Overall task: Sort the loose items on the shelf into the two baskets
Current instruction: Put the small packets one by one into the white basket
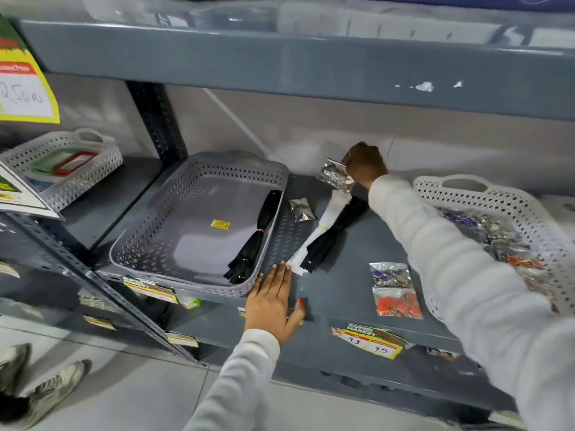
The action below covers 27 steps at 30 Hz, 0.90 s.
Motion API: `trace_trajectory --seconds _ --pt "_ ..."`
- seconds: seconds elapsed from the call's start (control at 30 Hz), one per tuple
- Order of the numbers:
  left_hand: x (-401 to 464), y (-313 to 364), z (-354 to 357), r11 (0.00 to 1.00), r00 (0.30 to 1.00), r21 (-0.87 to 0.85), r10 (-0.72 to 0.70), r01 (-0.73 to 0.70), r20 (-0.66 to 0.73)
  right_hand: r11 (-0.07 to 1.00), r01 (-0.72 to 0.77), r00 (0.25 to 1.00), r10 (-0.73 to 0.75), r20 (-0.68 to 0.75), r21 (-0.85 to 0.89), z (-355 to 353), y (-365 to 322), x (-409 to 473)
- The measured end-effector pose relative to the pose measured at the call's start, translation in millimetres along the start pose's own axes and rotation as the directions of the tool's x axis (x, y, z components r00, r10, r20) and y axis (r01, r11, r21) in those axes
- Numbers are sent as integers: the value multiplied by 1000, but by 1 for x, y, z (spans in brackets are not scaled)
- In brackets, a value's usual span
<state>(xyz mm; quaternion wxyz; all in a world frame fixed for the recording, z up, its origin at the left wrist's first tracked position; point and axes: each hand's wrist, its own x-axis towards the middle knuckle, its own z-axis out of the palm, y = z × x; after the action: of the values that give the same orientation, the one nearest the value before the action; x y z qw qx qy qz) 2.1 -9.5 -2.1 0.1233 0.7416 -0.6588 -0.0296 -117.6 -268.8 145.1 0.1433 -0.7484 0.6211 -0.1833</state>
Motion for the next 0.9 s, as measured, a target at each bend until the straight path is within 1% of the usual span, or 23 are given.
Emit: trace_trajectory --seconds 0.1,0.2,0.27,0.33,0.4,0.5,0.6,0.67,0.73,0.83,0.9 --pt "-1 2 -1 1000 1000 18 -8 8 -4 987 -64 998 67 14 -145 -25 28 -20" --pt "-3 5 -1 999 999 10 -32 32 2 954 -61 991 93 95 -295 -32 54 -46" --pt "-4 8 0 999 999 10 -51 51 -11 940 -33 978 100 181 -339 -23 64 -59" --pt "-4 11 0 998 998 16 -63 63 -28 931 -40 960 138 246 -364 -12 72 -72" --pt "-4 14 0 997 997 22 -70 71 -34 920 -29 950 146 274 -391 -3 78 -83" --pt "-5 16 0 997 998 40 -59 60 -27 902 -7 953 137 270 -431 6 84 -92" --pt "-4 12 3 996 999 81 -42 43 -4 921 -7 979 86 185 -390 8 74 -90" --pt "-4 11 5 995 999 93 -37 37 -1 949 23 994 11 107 -315 9 56 -87" --pt "-4 11 4 996 999 84 -34 33 4 973 80 995 -66 72 -215 15 32 -82" --pt "-2 10 2 998 1000 64 -22 21 12 983 148 985 -136 106 -111 32 -5 -75" --pt "-1 9 2 999 1000 50 -6 5 9 981 177 972 -162 173 -78 45 -26 -71"
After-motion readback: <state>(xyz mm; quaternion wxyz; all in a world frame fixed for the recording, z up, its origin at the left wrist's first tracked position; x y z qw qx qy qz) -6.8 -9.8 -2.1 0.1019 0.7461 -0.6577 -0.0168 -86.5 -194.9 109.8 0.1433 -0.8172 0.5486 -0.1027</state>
